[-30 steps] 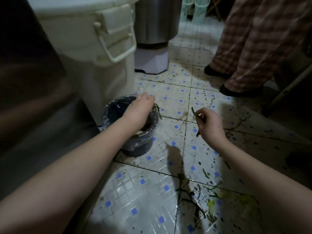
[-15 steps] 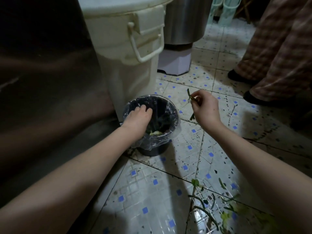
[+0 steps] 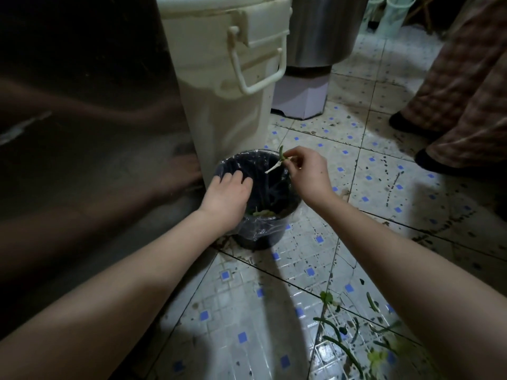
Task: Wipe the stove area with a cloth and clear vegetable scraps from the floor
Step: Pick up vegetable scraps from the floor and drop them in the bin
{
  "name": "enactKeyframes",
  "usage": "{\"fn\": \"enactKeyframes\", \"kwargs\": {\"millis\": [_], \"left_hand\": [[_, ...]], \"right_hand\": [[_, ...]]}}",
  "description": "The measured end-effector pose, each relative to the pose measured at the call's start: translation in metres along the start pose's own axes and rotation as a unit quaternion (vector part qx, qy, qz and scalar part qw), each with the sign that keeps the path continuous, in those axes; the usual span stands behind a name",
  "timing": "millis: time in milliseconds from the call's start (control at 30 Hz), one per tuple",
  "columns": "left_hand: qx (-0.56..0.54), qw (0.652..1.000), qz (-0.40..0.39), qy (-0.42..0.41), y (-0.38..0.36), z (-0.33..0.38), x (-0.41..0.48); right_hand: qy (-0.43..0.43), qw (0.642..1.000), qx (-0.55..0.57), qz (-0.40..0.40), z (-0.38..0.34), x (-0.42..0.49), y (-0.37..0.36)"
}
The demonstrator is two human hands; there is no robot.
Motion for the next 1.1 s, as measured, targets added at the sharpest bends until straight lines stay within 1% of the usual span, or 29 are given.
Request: {"fn": "enactKeyframes", "kwargs": {"millis": [100,200,367,467,600,800,867,1000,1100], "left_hand": [[-0.003,1.0,-0.002,0.0,0.002,-0.001,0.002],[-0.003,1.0,-0.005,0.0,0.004,0.002,0.004],[-0.01,1.0,0.005,-0.025,0.01,0.017,0.01],[-0.003,0.999,0.011,-0.04,0.011,0.031,0.014],[0.007,0.998,0.02,-0.061,0.016,0.05,0.021],[0.021,0.994,0.024,-0.106,0.022,0.089,0.03],[0.021,0.992,0.021,-0.123,0.023,0.102,0.031],[0.032,0.985,0.01,-0.169,0.023,0.123,0.038],[0.035,0.982,0.008,-0.186,0.022,0.137,0.043]], "right_hand": [[-0.008,0.999,0.004,-0.032,0.004,-0.004,-0.001],[-0.011,0.999,0.013,-0.047,0.008,-0.009,0.002],[-0.013,0.999,-0.004,-0.052,0.02,-0.015,0.012],[-0.032,0.997,-0.042,-0.055,0.039,-0.024,0.025],[-0.073,0.99,-0.107,-0.056,0.075,-0.043,0.048],[-0.146,0.981,-0.122,-0.043,0.133,-0.088,0.082],[-0.181,0.975,-0.122,-0.04,0.15,-0.101,0.089],[-0.251,0.963,-0.097,-0.001,0.181,-0.128,0.103],[-0.289,0.954,-0.08,-0.003,0.199,-0.147,0.11]]}}
Point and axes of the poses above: each hand's wrist, its own x-axis towards the middle knuckle, its own y-axis out of the back of the hand, z = x × y, the point moved 1 cm from there along x, towards the middle knuckle, and after that the axes turned 14 degrees about -z, right-handed, at the moved point
